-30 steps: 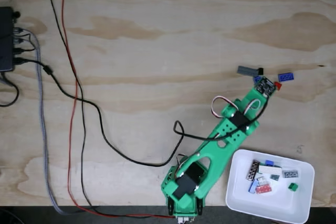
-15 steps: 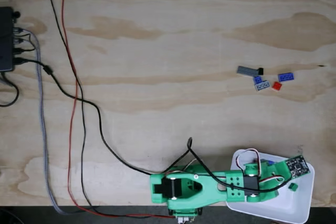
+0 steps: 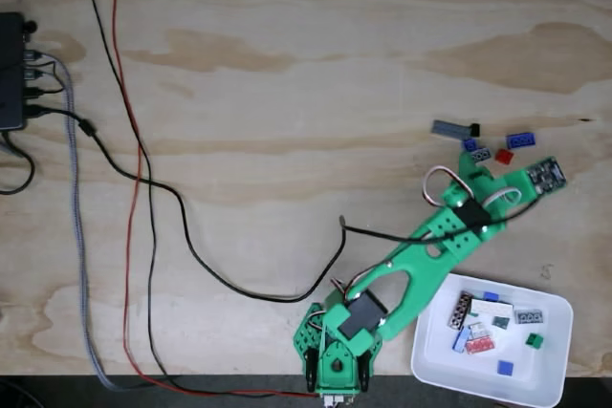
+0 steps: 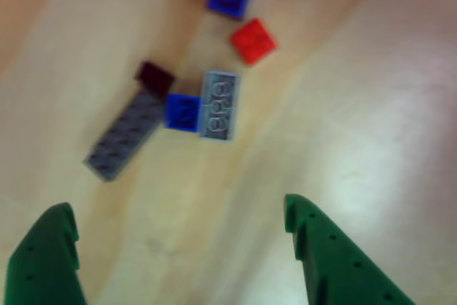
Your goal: Put all lego bricks in the bin.
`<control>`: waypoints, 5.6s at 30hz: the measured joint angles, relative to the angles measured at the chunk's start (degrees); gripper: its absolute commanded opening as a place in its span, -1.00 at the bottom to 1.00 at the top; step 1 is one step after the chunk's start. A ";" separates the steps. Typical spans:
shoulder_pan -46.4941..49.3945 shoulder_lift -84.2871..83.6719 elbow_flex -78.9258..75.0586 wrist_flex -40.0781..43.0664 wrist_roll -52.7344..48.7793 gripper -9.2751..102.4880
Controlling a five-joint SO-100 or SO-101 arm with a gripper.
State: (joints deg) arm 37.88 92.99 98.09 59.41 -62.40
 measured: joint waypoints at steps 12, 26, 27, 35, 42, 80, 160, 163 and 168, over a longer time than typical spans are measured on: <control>-8.79 -23.55 -15.82 5.89 32.34 -0.34; -6.24 -36.30 -28.56 4.13 34.01 -0.84; -6.24 -36.39 -28.74 4.13 33.93 -0.84; -4.48 -30.32 -19.95 6.15 28.92 -0.84; 4.22 -3.08 -2.90 13.27 12.04 -0.84; 15.12 4.66 13.27 -10.28 -32.96 -0.19; 53.17 40.52 36.83 -14.33 -41.84 -0.09; 52.12 39.64 36.91 -12.83 -40.34 -0.08; 47.81 38.50 33.84 -3.52 -37.79 -0.28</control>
State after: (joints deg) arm 85.69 131.48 131.92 55.90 -100.20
